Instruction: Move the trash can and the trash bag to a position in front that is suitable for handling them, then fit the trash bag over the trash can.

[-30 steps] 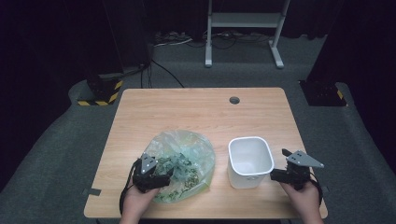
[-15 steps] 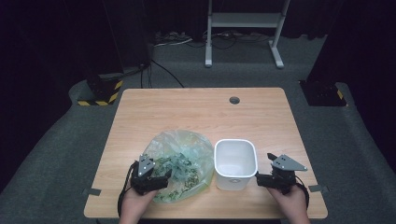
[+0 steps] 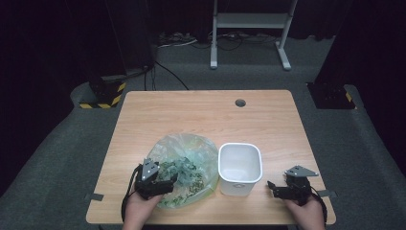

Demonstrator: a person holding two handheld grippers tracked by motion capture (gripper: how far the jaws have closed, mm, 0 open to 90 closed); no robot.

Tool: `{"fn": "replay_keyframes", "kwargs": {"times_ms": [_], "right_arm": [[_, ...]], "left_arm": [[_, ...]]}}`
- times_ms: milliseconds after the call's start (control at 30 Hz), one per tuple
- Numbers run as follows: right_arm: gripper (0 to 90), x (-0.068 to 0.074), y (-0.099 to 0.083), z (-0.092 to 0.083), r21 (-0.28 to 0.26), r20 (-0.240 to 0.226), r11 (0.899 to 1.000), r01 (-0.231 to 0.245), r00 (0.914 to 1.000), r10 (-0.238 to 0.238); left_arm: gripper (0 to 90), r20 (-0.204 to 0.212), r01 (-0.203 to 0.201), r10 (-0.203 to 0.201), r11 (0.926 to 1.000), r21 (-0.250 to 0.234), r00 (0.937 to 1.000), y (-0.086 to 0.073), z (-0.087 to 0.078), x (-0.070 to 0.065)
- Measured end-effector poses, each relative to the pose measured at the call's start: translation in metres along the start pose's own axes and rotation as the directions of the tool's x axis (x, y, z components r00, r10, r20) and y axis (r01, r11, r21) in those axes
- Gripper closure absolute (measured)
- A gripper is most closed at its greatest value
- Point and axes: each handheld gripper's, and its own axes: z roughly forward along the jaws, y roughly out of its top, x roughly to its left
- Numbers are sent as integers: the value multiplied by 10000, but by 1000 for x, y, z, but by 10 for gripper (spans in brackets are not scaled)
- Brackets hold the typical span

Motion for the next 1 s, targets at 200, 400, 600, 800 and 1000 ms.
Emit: {"fn": "replay_keyframes", "kwargs": {"times_ms": [200,400,600,800,1000], "right_arm": [[122,-2,-2,-1,-52,115,9999,-135,9998,136],[121,-2,-2,-1,-50,130,9998,-171,9998,172],[121,-2,-2,-1,-51,136,9999,-159,9998,159],[119,-2,-2,0,-39,123,9999,-153,9998,154],[120,-2,0,1,-28,85,9999,-104,9999,105]], "left_arm": [[154,37,-130,130,9999,37,9999,10,5,-4],[154,-102,-359,359,9993,75,9993,18,7,-3],[154,-35,-547,550,9972,510,9985,27,20,-4],[168,165,-752,734,9839,1620,9972,32,43,-1],[322,199,-459,422,9639,2623,9989,24,62,4]]}}
